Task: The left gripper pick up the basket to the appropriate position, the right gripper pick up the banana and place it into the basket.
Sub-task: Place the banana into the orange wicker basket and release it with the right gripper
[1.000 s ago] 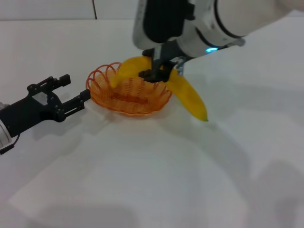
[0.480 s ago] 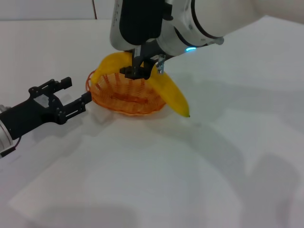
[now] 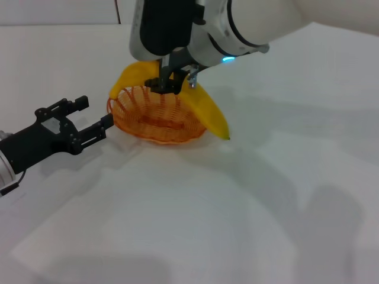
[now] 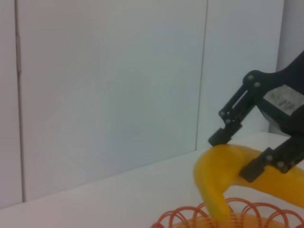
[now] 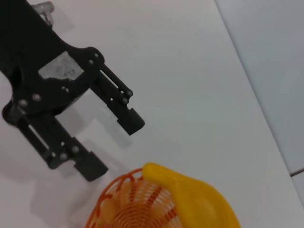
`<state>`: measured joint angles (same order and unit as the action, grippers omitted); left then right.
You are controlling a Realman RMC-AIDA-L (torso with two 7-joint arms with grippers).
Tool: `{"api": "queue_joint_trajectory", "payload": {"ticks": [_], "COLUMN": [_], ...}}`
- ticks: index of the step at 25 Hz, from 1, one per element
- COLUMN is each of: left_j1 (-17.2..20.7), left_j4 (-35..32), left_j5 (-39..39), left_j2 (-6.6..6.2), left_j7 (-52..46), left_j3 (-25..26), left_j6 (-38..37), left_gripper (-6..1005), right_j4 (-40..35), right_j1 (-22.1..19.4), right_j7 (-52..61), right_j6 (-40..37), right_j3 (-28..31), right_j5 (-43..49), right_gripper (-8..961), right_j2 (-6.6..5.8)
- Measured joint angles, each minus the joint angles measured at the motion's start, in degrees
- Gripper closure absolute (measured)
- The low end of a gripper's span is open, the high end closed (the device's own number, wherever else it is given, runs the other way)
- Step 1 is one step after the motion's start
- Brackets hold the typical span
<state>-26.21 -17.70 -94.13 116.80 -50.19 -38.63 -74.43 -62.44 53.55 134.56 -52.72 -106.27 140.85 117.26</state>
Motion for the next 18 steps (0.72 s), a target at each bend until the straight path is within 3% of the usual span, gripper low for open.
{"api": "queue_joint_trajectory", "payload": {"ticks": [18], "left_j1": [-0.7], "left_j4": [-0.1], "left_j5": [0.0], "left_j2": [0.00], "left_j7": [0.0], "left_j3": [0.0], "left_j6": [0.0], "left_gripper": [260], "right_j4": [6.4], "right_j1": [4.2], "right_j7": [0.0], "right_j6": [4.0], "right_j3": [-3.7], "right_j5": [-2.0], "right_gripper": [468], "right_j2": [0.04]}}
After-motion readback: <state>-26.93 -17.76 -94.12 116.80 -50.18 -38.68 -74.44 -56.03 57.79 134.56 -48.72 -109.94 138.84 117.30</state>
